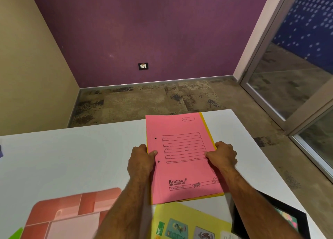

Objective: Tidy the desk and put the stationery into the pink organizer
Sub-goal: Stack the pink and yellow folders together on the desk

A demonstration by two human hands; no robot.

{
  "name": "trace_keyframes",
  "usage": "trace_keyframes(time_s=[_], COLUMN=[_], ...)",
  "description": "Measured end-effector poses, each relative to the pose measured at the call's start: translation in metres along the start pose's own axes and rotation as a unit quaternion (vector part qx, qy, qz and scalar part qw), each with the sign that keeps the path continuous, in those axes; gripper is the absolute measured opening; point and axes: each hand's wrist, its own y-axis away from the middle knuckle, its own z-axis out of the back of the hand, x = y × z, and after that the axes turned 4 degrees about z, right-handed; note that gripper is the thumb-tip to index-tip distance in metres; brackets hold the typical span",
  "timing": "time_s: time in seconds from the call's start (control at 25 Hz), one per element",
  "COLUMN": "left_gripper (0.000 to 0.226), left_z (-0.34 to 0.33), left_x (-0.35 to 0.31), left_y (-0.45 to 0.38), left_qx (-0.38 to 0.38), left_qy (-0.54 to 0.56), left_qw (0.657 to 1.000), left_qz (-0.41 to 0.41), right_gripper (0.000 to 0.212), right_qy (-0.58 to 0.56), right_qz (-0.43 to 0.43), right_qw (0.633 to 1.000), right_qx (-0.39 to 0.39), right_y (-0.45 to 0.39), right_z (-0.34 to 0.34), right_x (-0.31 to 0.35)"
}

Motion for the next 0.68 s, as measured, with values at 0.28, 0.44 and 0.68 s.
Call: trace_keyframes(time_s=[0.28,0.44,0.68], left_gripper=[0.044,0.049,0.041], left_z=[0.011,0.021,-0.027], left_x=[-0.007,-0.029,-0.057], left_y=[0.011,0.046,0.132], left_qx=[-0.005,-0.018,0.152], left_qy=[0.022,0.088,0.161], left_qw=[1.0,0.991,0.964], left_qz=[-0.014,-0.097,-0.145], right_gripper=[0.071,0.061,0.054], right_qy=[-0.079,-0.129,-0.175], right_qz=[0.008,0.014,-0.067], right_qw=[0.997,0.989,0.973], right_qx=[-0.006,-0.073,-0.135], right_y=[0.005,0.019,0.052], right_z=[0.02,0.049,0.091], right_x=[-0.016,-0.04,-0.106])
